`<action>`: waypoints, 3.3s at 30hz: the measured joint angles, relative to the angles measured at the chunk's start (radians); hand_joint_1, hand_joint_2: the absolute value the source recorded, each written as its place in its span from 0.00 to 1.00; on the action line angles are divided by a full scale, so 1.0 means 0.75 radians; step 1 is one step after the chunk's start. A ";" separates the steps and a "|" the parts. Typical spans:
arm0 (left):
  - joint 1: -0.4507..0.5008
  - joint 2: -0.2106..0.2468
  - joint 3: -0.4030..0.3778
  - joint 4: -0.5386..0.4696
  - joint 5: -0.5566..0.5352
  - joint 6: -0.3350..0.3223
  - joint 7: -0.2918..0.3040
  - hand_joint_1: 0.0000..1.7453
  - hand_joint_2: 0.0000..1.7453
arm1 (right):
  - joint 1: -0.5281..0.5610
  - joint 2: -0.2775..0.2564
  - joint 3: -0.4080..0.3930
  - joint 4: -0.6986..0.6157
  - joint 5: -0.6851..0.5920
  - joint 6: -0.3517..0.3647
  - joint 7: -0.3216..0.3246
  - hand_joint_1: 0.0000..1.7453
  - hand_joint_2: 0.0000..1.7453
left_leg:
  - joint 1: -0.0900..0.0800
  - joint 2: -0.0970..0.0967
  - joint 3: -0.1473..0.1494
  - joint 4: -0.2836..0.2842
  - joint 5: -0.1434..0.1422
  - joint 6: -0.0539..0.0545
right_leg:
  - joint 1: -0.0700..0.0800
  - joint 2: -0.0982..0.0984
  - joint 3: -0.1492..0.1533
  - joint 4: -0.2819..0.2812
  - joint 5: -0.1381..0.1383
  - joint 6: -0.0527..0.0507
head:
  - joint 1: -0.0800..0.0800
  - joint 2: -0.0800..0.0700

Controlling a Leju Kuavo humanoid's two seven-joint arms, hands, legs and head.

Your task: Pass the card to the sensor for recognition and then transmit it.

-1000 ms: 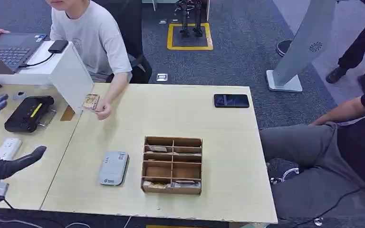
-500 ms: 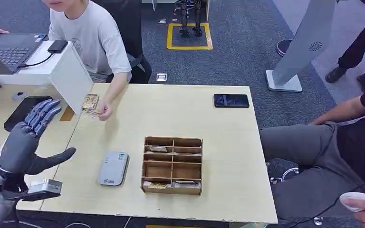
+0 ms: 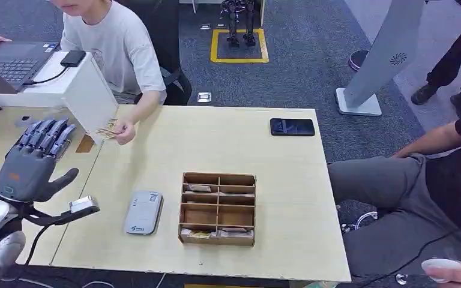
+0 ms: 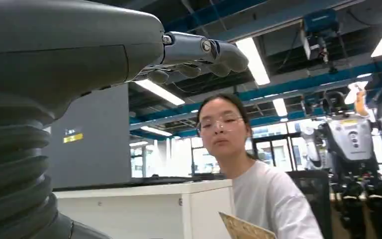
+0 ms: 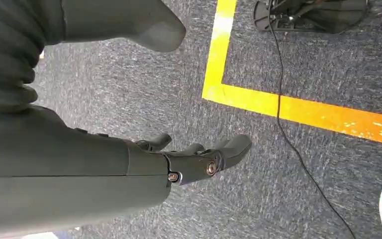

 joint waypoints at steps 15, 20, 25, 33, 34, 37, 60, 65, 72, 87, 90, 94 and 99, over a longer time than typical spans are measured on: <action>-0.024 -0.010 -0.027 0.119 -0.013 0.006 0.047 0.00 1.00 | -0.003 -0.016 0.012 0.039 0.000 -0.007 0.004 0.00 1.00 | 0.000 0.000 -0.002 0.000 0.000 0.000 | 0.000 0.000 -0.002 0.000 0.000 0.000 | 0.000 0.000; -0.024 -0.013 -0.029 0.145 -0.012 0.006 0.061 0.00 1.00 | -0.003 -0.018 0.012 0.042 0.000 -0.008 0.006 0.00 1.00 | 0.000 0.000 -0.003 0.000 0.000 0.000 | 0.000 0.000 -0.003 0.000 0.000 0.000 | 0.000 0.000; -0.023 -0.016 -0.029 0.168 -0.011 0.006 0.066 0.00 1.00 | -0.005 -0.019 0.012 0.045 0.000 -0.008 0.006 0.00 1.00 | 0.000 0.000 -0.003 0.000 0.000 0.000 | 0.000 0.000 -0.003 0.000 0.000 0.000 | 0.001 0.000; -0.023 -0.023 -0.029 0.189 0.013 -0.017 0.064 1.00 1.00 | -0.006 -0.020 0.013 0.052 0.000 -0.010 0.015 0.00 1.00 | 0.000 0.000 -0.003 0.000 0.000 0.000 | 0.000 0.000 -0.003 0.000 0.000 0.000 | 0.000 0.000; -0.023 -0.023 -0.029 0.190 0.023 -0.024 0.061 1.00 1.00 | -0.006 -0.020 0.013 0.052 0.000 -0.011 0.015 0.00 1.00 | 0.000 0.000 -0.003 0.000 0.000 0.000 | 0.000 0.000 -0.003 0.000 0.000 0.000 | 0.001 0.000; -0.023 -0.023 -0.029 0.194 0.034 -0.030 0.056 1.00 1.00 | -0.007 -0.021 0.013 0.052 0.000 -0.011 0.015 0.00 1.00 | 0.000 0.000 -0.004 0.000 0.000 0.000 | 0.000 0.000 -0.003 0.000 0.000 0.000 | 0.000 0.000; -0.023 -0.023 -0.029 0.194 0.047 -0.030 0.054 1.00 1.00 | -0.007 -0.021 0.013 0.053 -0.001 -0.026 0.024 0.00 1.00 | 0.000 0.000 -0.004 0.000 0.000 0.000 | 0.000 0.000 -0.004 0.000 0.000 0.000 | 0.000 0.000; -0.023 -0.023 -0.029 0.194 0.066 -0.034 0.050 1.00 1.00 | -0.007 -0.021 0.013 0.053 -0.002 -0.026 0.024 0.00 1.00 | 0.000 0.000 -0.004 0.000 0.000 0.000 | 0.000 0.000 -0.004 0.000 0.000 0.000 | 0.001 0.000; -0.022 -0.103 -0.017 0.146 0.661 -0.283 -0.088 1.00 1.00 | -0.006 -0.021 0.013 0.052 -0.021 -0.028 0.028 0.00 1.00 | -0.001 -0.001 -0.004 0.000 0.000 0.000 | -0.001 -0.002 -0.003 0.000 0.000 0.000 | 0.000 0.000; 0.087 -0.269 -0.017 -0.030 0.920 -0.445 -0.098 1.00 1.00 | 0.012 0.016 0.007 -0.042 -0.047 0.019 0.038 0.00 1.00 | -0.001 0.000 -0.005 0.001 0.000 0.000 | -0.002 0.000 -0.005 0.000 0.001 0.002 | 0.001 0.000; 0.133 -0.291 -0.018 -0.051 0.890 -0.427 -0.108 1.00 1.00 | 0.018 0.029 0.007 -0.062 -0.047 0.021 0.038 0.00 1.00 | -0.001 0.000 -0.006 0.001 0.000 0.000 | -0.002 0.000 -0.005 0.000 0.001 0.002 | 0.001 0.000; 0.154 -0.305 -0.018 -0.063 0.902 -0.442 -0.107 1.00 1.00 | 0.022 0.040 0.007 -0.079 -0.047 0.025 0.038 0.00 1.00 | -0.001 0.000 -0.006 0.001 0.000 0.000 | -0.002 0.000 -0.005 0.000 0.001 0.002 | 0.002 0.000; 0.194 -0.326 -0.019 -0.065 0.920 -0.492 -0.071 1.00 1.00 | 0.031 0.059 0.007 -0.118 -0.036 0.046 0.040 0.00 1.00 | -0.001 0.000 -0.006 0.001 0.000 0.001 | -0.002 0.000 -0.005 0.000 0.001 0.002 | 0.002 0.000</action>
